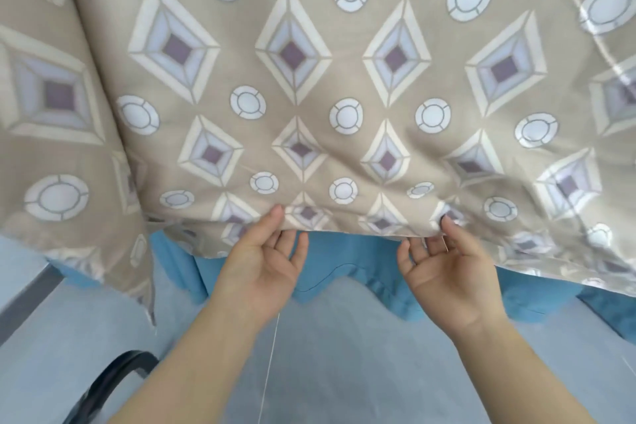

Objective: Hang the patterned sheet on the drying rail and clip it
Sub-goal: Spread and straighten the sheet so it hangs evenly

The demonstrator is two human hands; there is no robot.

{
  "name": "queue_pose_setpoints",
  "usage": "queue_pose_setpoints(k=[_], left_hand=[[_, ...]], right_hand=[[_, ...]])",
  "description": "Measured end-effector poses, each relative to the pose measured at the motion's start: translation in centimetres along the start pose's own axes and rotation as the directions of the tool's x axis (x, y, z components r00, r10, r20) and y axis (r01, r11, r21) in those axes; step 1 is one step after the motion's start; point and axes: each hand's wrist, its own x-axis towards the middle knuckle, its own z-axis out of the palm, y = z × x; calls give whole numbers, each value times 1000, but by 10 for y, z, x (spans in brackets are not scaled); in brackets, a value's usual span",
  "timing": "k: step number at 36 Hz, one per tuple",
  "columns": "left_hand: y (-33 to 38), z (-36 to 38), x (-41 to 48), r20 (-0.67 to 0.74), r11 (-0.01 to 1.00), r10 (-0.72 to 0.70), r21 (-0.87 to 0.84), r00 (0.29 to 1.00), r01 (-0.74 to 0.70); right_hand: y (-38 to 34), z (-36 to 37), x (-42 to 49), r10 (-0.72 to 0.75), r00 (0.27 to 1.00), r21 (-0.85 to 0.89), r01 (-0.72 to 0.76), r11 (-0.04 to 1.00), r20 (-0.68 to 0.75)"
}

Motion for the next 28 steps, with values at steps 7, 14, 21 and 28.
queue_pose_setpoints(k=[7,14,21,28], left_hand=[[0,-3,-10,11,988,75,137,997,-76],[-2,-19,5,-8,963,173,212,985,-167],[-7,-38,16,-26,955,231,196,973,-222],[-2,-40,10,-49,985,160,71,986,-157]], right_hand=[[-3,3,-13,-20,999,-118,15,993,-45],[12,-17,-11,-56,998,-282,42,959,-42],[32,-24,-10,-61,995,-281,38,959,-76],[20,-30,-22,-51,996,-203,34,978,-75]])
